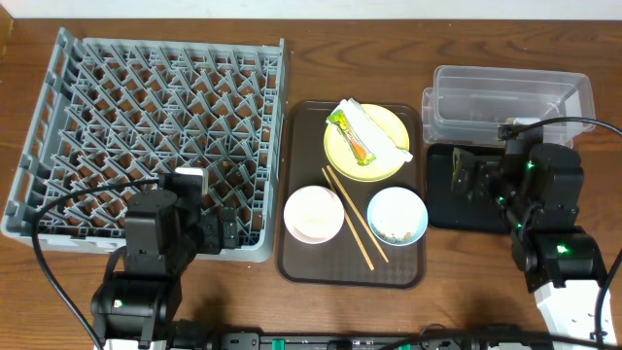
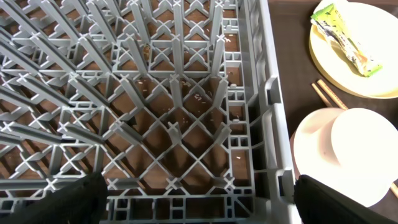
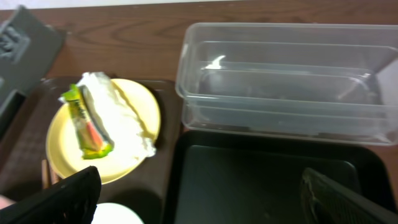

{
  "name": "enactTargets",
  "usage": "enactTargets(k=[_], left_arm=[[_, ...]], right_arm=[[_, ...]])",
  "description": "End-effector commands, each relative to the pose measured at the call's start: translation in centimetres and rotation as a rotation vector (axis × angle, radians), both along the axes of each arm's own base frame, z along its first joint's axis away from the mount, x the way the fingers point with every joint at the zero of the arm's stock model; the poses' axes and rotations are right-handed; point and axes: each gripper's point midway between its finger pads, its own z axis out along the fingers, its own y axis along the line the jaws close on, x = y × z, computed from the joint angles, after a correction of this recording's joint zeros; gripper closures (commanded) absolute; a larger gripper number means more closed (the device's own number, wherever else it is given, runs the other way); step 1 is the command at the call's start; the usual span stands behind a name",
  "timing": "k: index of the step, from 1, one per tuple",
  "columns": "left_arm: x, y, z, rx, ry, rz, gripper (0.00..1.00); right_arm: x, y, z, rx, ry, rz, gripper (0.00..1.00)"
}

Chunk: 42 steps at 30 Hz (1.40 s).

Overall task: Sort waste into correct bins and load items into the dishwasher
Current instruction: 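Move the right gripper to the yellow snack wrapper on the plate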

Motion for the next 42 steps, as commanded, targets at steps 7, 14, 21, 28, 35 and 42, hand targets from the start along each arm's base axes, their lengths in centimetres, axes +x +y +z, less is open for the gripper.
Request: enactTargets(k=[7, 14, 21, 28, 35, 42], left_arm=[[0.1, -0.4, 0.7, -0.066, 0.026, 0.041, 0.02], [0.3, 0.1, -0.3, -0.027, 0.200, 0.065, 0.02], [0.4, 0.2, -1.6, -0.038, 0.321, 0.112, 0.02], [0.4, 0.2, -1.6, -0.038, 0.321, 0.113, 0.02], [0.4, 0.2, -1.6, -0.039, 0.321, 0.113, 0.02], [0.4, 0.2, -1.6, -0.038, 0.323, 0.113, 0.02]], right_arm=[[0.6, 2.2, 0.8, 0.061, -0.013, 0.096, 0.07], [2.2, 5.9, 1.4, 0.043, 0.092, 0.208, 0.11], [5.2, 11.1, 1.5, -0.011, 0.192, 0.358, 0.11], [7.8, 15.6, -3.0, -0.069, 0.251, 0.411, 0.21], [9.1, 18.9, -9.9, -0.141, 0.331, 0.418, 0.25], [10.0, 19.6, -15.9, -0.157, 0.407, 0.350, 0.38]])
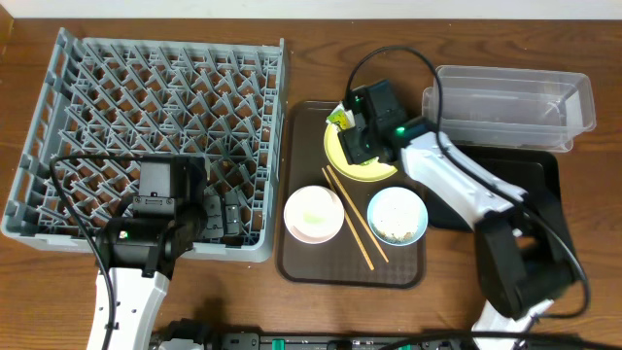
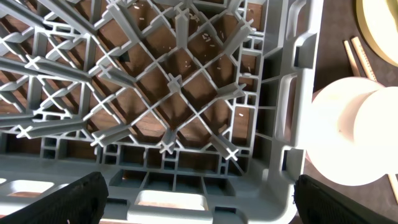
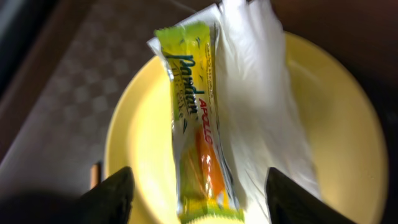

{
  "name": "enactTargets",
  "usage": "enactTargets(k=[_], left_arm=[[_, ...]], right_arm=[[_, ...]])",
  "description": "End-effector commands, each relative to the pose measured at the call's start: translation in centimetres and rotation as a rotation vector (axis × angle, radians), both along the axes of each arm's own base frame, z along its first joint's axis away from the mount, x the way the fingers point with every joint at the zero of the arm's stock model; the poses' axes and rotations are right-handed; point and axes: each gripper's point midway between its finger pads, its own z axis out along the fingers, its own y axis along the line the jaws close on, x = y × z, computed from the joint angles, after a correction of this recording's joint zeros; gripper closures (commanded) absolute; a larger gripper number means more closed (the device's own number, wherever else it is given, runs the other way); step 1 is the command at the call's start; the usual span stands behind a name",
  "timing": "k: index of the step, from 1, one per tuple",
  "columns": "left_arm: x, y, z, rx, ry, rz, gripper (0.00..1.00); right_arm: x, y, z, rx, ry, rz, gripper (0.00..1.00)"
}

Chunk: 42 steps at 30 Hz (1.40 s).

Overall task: Sort waste into correct bins and load items into the dishwasher
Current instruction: 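Move the right gripper to the yellow snack wrapper on the plate, then grasp the wrapper with the right gripper and drop it into the clear bin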

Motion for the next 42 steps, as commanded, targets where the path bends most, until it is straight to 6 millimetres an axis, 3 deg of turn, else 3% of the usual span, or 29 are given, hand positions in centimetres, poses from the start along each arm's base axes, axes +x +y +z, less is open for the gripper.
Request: enactTargets(k=[1, 3, 4, 5, 12, 14, 17, 19, 20, 23, 25, 29, 32, 36, 42], left_arm=[[0.4, 0.0, 1.0, 0.002, -0.024, 0.008, 0.02], [0.4, 0.0, 1.0, 0.002, -0.024, 0.008, 0.02], [0.4, 0.0, 1.0, 0.002, -0.024, 0.008, 0.02], [0.4, 0.0, 1.0, 0.002, -0.024, 0.008, 0.02], [0.4, 0.0, 1.0, 0.002, -0.025, 0.008, 0.02], [0.4, 0.0, 1.0, 0.002, -0.025, 0.008, 0.02], [0.4, 0.0, 1.0, 0.002, -0.024, 0.008, 0.02], [0.4, 0.0, 1.0, 0.002, -0.024, 0.008, 0.02], [0.4, 0.0, 1.0, 0.002, -0.024, 0.008, 0.02], [0.4, 0.0, 1.0, 0.002, -0.024, 0.008, 0.02], [0.4, 0.0, 1.0, 0.002, -0.024, 0.008, 0.02], [0.4, 0.0, 1.0, 0.002, -0.024, 0.008, 0.02], [0.4, 0.0, 1.0, 0.002, -0.024, 0.008, 0.02], [0.4, 0.0, 1.0, 0.002, -0.024, 0.009, 0.02], [0.4, 0.0, 1.0, 0.002, -0.024, 0.009, 0.02]], right_arm=[[0.7, 0.1, -1.8, -0.014, 0.011, -0.057, 0.40], [0.8, 0.2, -2.8, -0.013, 0.024, -0.068, 0.46], [0.7, 0.2, -3.5, -0.014, 0.039, -0.074, 0.58], [0.7, 0.2, -3.7, -0.016, 0.043, -0.074, 0.63], [0.6, 0.1, -3.8, -0.019, 0.047, -0.074, 0.99], [0.6, 0.2, -3.6, -0.017, 0.043, -0.073, 0.99], [1.0, 0.3, -2.0, 0.002, 0.011, -0.075, 0.99], [1.6, 0.2, 0.5, 0.029, -0.038, -0.082, 0.99], [2.4, -0.2, 3.4, 0.055, -0.098, -0.098, 0.99], [3.8, -3.2, 8.5, 0.077, -0.221, -0.249, 0.99], [4.3, -6.5, 11.3, 0.077, -0.291, -0.408, 0.99], [4.0, -13.7, 13.9, 0.099, -0.353, -0.787, 0.99], [3.3, -18.2, 13.5, 0.160, -0.331, -1.047, 0.99], [2.4, -22.3, 11.5, 0.225, -0.261, -1.286, 0.99], [3.7, -25.0, 10.0, 0.266, -0.264, -1.379, 0.98]])
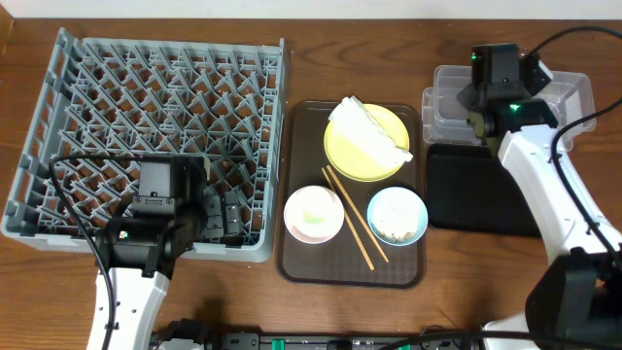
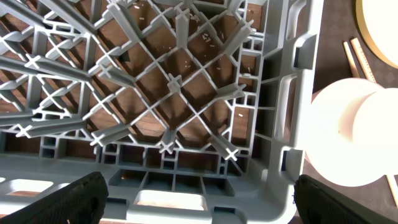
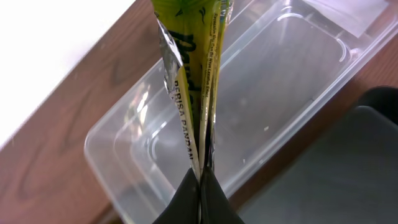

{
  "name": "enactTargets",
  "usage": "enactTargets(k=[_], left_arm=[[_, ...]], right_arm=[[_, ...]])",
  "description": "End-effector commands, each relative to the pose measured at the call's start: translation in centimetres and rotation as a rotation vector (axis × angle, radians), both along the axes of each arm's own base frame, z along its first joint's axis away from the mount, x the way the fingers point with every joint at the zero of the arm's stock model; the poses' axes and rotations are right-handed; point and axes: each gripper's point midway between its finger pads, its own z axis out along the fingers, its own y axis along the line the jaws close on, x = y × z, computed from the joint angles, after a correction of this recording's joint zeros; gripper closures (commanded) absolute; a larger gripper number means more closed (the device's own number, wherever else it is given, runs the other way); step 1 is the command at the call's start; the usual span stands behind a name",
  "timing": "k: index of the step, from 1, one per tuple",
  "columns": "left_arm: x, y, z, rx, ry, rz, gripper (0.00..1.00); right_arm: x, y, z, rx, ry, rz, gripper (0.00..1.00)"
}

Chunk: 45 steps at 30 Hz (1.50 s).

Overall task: Sort waste into correct bins and load items into the dishwasher
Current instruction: 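Grasp the wrapper with the right gripper and drop it into the clear bin, then grasp the white tissue on the yellow plate with the right gripper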

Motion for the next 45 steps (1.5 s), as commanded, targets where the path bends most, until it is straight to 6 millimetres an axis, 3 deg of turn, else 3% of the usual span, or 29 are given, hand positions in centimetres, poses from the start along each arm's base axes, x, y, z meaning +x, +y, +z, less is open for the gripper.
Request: enactTargets(k=[1, 3, 4, 6, 8, 12, 13, 18, 19, 21, 29, 34, 36, 37, 39, 42, 45], left_arm=[[0.4, 0.0, 1.0, 0.005, -0.023, 0.002, 0.02], [0.4, 0.0, 1.0, 0.005, -0.023, 0.003, 0.02], [0.4, 0.0, 1.0, 0.005, -0.023, 0.003, 0.02], [0.4, 0.0, 1.0, 0.005, -0.023, 0.003, 0.02], [0.4, 0.0, 1.0, 0.005, -0.023, 0.002, 0.02], [0.4, 0.0, 1.0, 0.005, -0.023, 0.002, 0.02], [0.4, 0.0, 1.0, 0.005, -0.023, 0.002, 0.02], [0.4, 0.0, 1.0, 0.005, -0.023, 0.002, 0.02], [0.4, 0.0, 1.0, 0.005, -0.023, 0.002, 0.02], [0.4, 0.0, 1.0, 0.005, -0.023, 0.002, 0.02], [0.4, 0.0, 1.0, 0.005, -0.023, 0.002, 0.02], [0.4, 0.0, 1.0, 0.005, -0.023, 0.002, 0.02], [0.4, 0.0, 1.0, 0.005, -0.023, 0.002, 0.02], [0.4, 0.0, 1.0, 0.005, -0.023, 0.002, 0.02], [0.4, 0.0, 1.0, 0.005, -0.023, 0.002, 0.02], [0.4, 0.0, 1.0, 0.005, -0.023, 0.003, 0.02], [0.4, 0.0, 1.0, 0.005, -0.023, 0.002, 0.02]], right_arm=[[0.8, -1.4, -0.8, 0.048, -0.046, -0.102, 0.94], [1.7, -1.3, -0.5, 0.060, -0.075, -0.087, 0.66], [2.4, -0.8, -0.1, 0.049, -0.088, -0.016, 0.32], [3.2, 0.3, 0.3, 0.039, -0.093, 0.084, 0.14], [3.8, 2.3, 0.6, 0.047, -0.097, 0.213, 0.10], [4.1, 9.0, 0.9, 0.025, -0.089, 0.630, 0.18], [3.4, 12.0, 0.6, -0.013, -0.073, 0.804, 0.20], [1.3, 17.3, -2.0, -0.178, 0.028, 1.079, 0.21], [0.8, 18.4, -3.6, -0.219, 0.076, 1.117, 0.19], [0.5, 19.4, -5.5, -0.229, 0.122, 1.137, 0.13], [-0.7, 20.7, -14.1, -0.198, 0.308, 1.191, 0.12], [-1.2, 20.5, -16.2, -0.189, 0.358, 1.194, 0.22], [-1.2, 20.5, -16.3, -0.188, 0.361, 1.194, 0.38], [-1.4, 20.5, -16.4, -0.186, 0.368, 1.195, 0.61], [-1.7, 20.3, -16.5, -0.182, 0.382, 1.194, 0.80], [-1.8, 20.3, -16.3, -0.175, 0.386, 1.186, 0.97], [-1.3, 20.2, -14.3, -0.165, 0.341, 1.153, 0.99]])
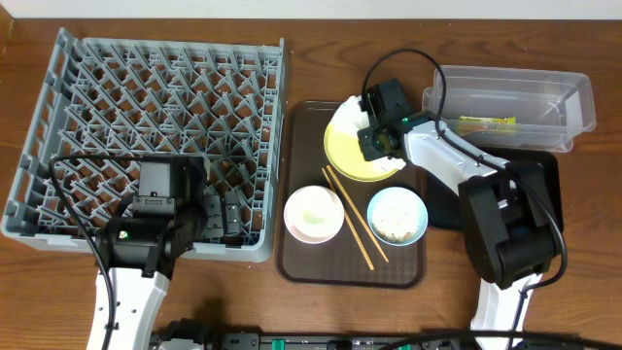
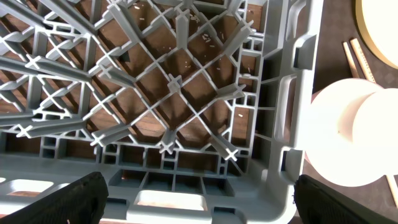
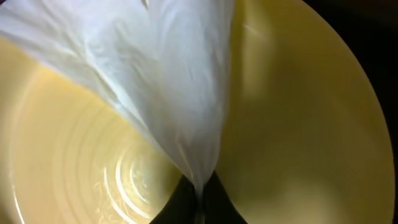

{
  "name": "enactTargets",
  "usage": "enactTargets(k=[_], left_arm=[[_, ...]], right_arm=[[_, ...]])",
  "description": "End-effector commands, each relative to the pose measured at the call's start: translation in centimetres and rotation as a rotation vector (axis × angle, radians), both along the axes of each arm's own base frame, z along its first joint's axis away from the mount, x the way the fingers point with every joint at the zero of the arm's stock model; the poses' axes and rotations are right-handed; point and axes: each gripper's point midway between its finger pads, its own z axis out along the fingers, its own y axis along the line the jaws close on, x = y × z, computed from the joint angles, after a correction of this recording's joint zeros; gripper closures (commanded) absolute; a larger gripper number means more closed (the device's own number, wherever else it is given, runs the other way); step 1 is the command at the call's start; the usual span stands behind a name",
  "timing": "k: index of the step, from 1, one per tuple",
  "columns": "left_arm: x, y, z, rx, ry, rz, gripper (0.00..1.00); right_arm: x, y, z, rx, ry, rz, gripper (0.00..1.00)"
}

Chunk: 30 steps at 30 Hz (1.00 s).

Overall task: Sort waste into correct bins and load items into the dishwasher
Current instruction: 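Grasp the white tissue on the yellow plate with the right gripper, then carry the tissue to the clear bin and release it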

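My right gripper (image 1: 374, 136) is over the yellow plate (image 1: 345, 156) on the brown tray, shut on the white napkin (image 3: 186, 93), which hangs from its fingers (image 3: 214, 199) above the plate (image 3: 68, 162). The green snack wrapper (image 1: 484, 122) lies in the clear bin (image 1: 510, 92). A white bowl (image 1: 313, 214), a blue bowl with crumbs (image 1: 397, 216) and chopsticks (image 1: 348, 228) rest on the tray (image 1: 301, 262). My left gripper (image 2: 199, 205) stands open over the near right corner of the grey dish rack (image 2: 180, 93), next to the white bowl (image 2: 348, 137).
A black bin (image 1: 491, 194) sits on the table below the clear bin. The dish rack (image 1: 146, 126) fills the left side. Cables trail from both arms across the table.
My right gripper, which held the green wrapper over the clear bin, has let it go there and is now over the yellow plate, shut on the white napkin. The left arm is unchanged.
Both arms were near the table's front, wrapper and napkin on the yellow plate. Then my right gripper stood open over the wrapper. Then it held the wrapper above the clear bin. Now the wrapper lies in that bin and the napkin is gripped.
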Motion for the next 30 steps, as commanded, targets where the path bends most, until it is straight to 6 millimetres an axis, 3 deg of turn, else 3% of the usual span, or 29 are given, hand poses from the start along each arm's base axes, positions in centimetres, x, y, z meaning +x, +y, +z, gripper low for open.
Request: enactTargets(k=[1, 4, 6, 8, 11, 14, 19, 23, 25, 26, 29, 30], left_arm=[[0.4, 0.0, 0.9, 0.005, -0.022, 0.002, 0.02], [0.4, 0.0, 0.9, 0.005, -0.023, 0.002, 0.02], [0.4, 0.0, 0.9, 0.005, -0.022, 0.002, 0.02], [0.4, 0.0, 0.9, 0.005, -0.022, 0.002, 0.02], [0.4, 0.0, 0.9, 0.005, -0.022, 0.002, 0.02], [0.4, 0.0, 0.9, 0.005, -0.022, 0.002, 0.02], [0.4, 0.0, 0.9, 0.005, -0.022, 0.002, 0.02], [0.4, 0.0, 0.9, 0.004, -0.022, 0.002, 0.02], [0.3, 0.0, 0.9, 0.005, -0.022, 0.002, 0.02], [0.4, 0.0, 0.9, 0.004, -0.022, 0.002, 0.02], [0.3, 0.0, 0.9, 0.005, -0.022, 0.002, 0.02], [0.3, 0.0, 0.9, 0.005, -0.022, 0.002, 0.02]], right_arm=[[0.7, 0.1, 3.0, 0.046, -0.051, -0.050, 0.99], [2.2, -0.8, 7.6, 0.119, -0.153, -0.130, 0.99], [3.4, -2.5, 11.0, 0.167, -0.233, -0.235, 0.99], [4.4, -6.0, 14.2, 0.188, -0.318, -0.432, 0.99], [4.2, -11.8, 16.8, 0.205, -0.392, -0.766, 0.99], [3.7, -16.2, 17.5, 0.280, -0.412, -1.031, 0.99], [3.8, -20.2, 16.4, 0.347, -0.403, -1.244, 0.99], [3.8, -22.0, 15.3, 0.384, -0.391, -1.360, 0.99], [4.0, -22.5, 14.5, 0.388, -0.384, -1.387, 0.91], [4.1, -22.5, 14.1, 0.383, -0.376, -1.388, 0.79], [4.1, -22.8, 13.5, 0.372, -0.366, -1.395, 0.18], [4.2, -22.8, 13.5, 0.368, -0.370, -1.387, 0.07]])
